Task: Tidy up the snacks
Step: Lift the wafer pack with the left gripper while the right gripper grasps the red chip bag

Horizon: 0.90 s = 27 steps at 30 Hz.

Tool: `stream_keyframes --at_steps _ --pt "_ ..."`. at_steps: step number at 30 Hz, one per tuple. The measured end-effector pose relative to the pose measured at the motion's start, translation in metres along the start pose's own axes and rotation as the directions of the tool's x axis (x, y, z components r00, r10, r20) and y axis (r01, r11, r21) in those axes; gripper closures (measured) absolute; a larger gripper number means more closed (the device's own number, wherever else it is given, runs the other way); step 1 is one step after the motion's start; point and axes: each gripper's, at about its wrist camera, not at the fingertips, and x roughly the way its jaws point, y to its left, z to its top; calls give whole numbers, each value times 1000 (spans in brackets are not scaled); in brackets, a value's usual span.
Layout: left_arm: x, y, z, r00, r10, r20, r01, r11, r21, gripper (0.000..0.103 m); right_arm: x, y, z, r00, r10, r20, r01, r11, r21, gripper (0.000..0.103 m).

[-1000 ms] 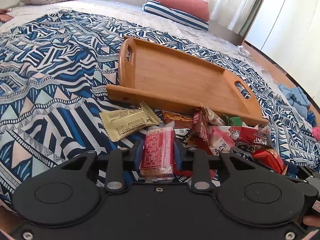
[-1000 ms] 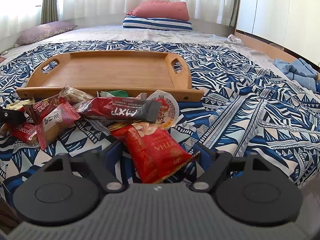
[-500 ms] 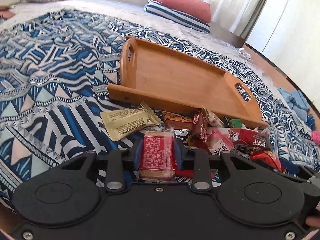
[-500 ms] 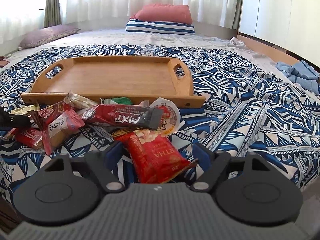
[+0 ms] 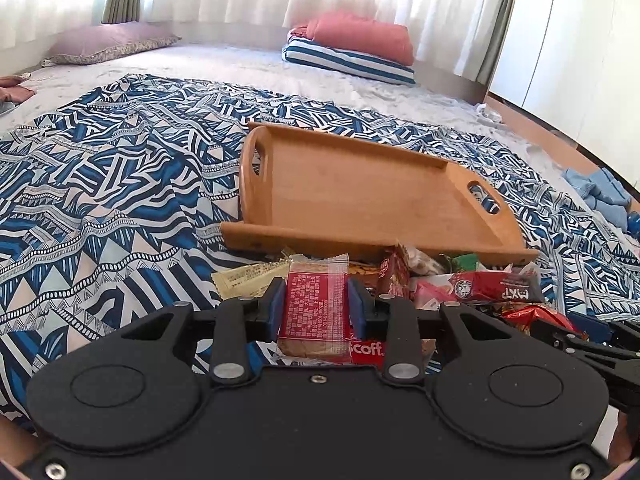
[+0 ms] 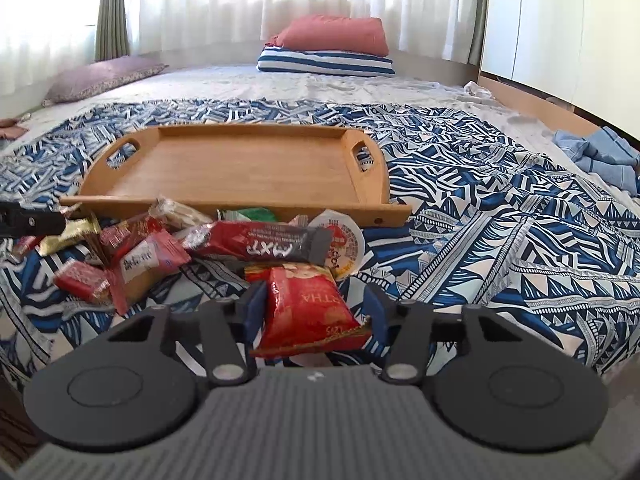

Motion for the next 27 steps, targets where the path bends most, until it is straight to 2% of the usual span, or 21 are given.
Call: stream_keyframes --at_steps 3,5,13,15,16,17,22,27 --pt "-3 -1 0 1000 -1 4 1 1000 10 72 -5 2 2 1000 17 2 -17 1000 -5 49" --pt "-2 -3 -2 1000 0 -2 0 1000 17 72 -4 3 2 999 31 -15 -31 999 -8 33" --pt "0 -3 -7 1000 0 -18 0 1000 15 72 6 9 -1 999 16 -37 -17 999 -32 29" --pt "0 -3 -7 1000 1 -19 -1 1000 14 72 12 11 -2 998 19 -53 -21 998 -51 36" --pt "0 -3 -7 1000 1 -20 -1 1000 13 72 15 12 -2 998 27 -63 -31 998 -58 51" --pt "-1 -3 -7 1000 3 -20 -2 1000 12 72 17 13 -4 996 43 -76 -48 997 -57 56" --pt "-3 -6 -3 999 52 -8 -52 998 33 72 7 16 -2 994 93 -61 -96 994 -50 57" --pt "-8 -11 10 999 38 7 -38 998 47 72 -9 14 10 990 134 -39 -134 991 -4 57"
